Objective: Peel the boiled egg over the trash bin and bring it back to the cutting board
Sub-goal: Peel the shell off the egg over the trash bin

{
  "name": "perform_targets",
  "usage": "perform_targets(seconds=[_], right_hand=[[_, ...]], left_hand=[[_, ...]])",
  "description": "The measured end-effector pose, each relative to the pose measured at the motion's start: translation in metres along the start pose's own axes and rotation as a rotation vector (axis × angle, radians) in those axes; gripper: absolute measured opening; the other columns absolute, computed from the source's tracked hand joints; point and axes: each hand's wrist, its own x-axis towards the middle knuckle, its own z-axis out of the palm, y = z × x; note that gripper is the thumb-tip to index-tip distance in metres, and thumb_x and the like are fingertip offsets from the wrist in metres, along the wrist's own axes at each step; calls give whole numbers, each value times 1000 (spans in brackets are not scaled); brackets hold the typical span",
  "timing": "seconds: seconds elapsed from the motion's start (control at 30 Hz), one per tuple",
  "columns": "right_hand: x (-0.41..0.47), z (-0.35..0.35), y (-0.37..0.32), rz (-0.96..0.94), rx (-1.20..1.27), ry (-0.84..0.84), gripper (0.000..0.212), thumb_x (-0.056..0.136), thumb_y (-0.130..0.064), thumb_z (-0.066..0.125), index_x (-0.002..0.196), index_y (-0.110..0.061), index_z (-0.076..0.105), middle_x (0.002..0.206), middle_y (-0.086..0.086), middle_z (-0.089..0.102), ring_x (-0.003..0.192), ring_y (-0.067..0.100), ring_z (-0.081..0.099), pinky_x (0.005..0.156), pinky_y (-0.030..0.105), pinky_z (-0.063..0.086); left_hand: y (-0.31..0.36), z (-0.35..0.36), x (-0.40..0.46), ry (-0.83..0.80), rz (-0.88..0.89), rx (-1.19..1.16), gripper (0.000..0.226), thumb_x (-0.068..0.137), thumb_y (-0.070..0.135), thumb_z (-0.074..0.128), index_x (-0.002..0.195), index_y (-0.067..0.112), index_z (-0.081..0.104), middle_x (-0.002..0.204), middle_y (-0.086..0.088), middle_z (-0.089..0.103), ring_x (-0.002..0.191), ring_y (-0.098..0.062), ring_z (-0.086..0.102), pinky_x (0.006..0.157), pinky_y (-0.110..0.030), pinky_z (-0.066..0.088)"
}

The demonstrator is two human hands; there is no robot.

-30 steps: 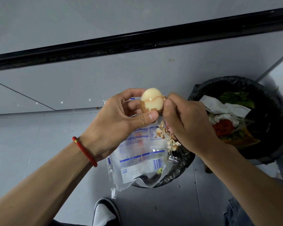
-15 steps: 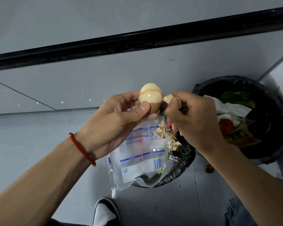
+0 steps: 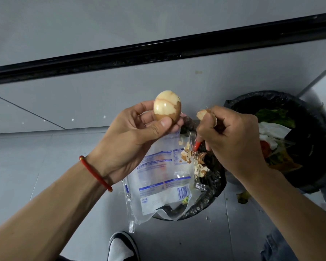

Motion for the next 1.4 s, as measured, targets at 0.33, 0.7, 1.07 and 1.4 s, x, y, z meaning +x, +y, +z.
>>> perform_targets(seconds=[0.33,0.7,1.07,1.4], right_hand=[[-3,2,-11,17,-157,-191,37,91,-45,52,89,-15,74,72,-12,63,56,4,48,57,31,51],[-3,7,-14,-51,-104,-4,34,103,-32,52,90,-5,69,73,-10,55,57,14,57,54,31,49],[-3,12,-9,-153,-269,56,35,106,-17,50,82,1,69,66,8,62,49,27,55,44,42,48],[0,16,-9,-171,-322,39,39,106,-12,46,74,3,63,59,10,54,44,28,49,41,42,46]], left_hand=[[-10,0,-3,88,47,329,51,83,-7,73,131,0,56,122,-17,73,112,-40,71,101,-42,57],[-11,7,-8,91,36,309,61,69,5,80,126,-2,57,111,-10,75,98,-30,78,88,-38,63],[-10,9,-8,148,37,457,63,63,19,86,120,6,64,104,-12,78,89,-23,74,85,-42,64],[-9,8,-9,147,42,451,60,62,20,84,116,6,64,92,-3,80,84,-13,76,78,-23,61]])
